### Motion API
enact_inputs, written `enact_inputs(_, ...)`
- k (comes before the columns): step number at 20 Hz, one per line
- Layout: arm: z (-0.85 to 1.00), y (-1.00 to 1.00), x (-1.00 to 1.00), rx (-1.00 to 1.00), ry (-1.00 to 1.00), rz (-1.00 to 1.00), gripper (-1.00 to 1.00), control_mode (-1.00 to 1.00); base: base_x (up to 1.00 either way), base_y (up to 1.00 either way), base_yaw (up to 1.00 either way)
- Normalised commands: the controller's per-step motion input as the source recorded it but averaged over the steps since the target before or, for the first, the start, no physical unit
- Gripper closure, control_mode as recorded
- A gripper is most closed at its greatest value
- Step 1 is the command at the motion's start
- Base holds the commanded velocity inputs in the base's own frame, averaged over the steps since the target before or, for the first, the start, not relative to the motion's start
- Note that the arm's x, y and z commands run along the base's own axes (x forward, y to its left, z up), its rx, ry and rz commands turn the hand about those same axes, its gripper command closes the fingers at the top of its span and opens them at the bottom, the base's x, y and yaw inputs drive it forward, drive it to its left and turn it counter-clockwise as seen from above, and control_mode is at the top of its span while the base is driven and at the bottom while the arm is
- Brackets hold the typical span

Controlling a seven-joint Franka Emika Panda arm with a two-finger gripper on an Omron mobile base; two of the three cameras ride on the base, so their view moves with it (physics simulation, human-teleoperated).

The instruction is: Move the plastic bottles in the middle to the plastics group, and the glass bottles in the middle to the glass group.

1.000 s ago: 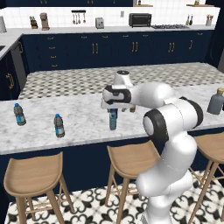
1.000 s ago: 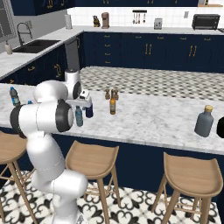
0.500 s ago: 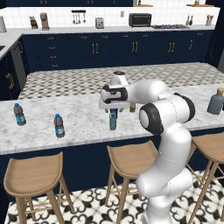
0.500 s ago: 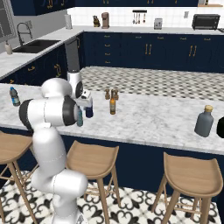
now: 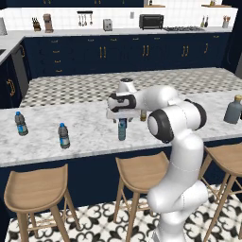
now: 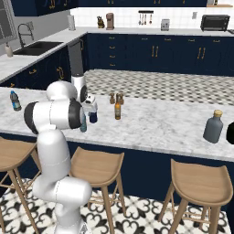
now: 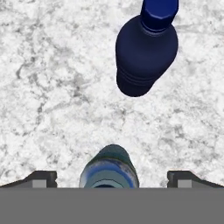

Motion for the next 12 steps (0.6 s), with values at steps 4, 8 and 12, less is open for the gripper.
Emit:
enact_inputs(4,-0.16,0.00,0.00,0.00,0.00,0.00,1.00,-1.00,0.00,0.00,0.00)
enact_inputs(8,-0.19,0.00,0.00,0.00,0.00,0.00,1.00,-1.00,0.00,0.00,0.00)
enact_inputs(12,-0.08,0.00,-0.14,0.00,0.00,0.03,1.00,-1.00,0.00,0.00,0.00)
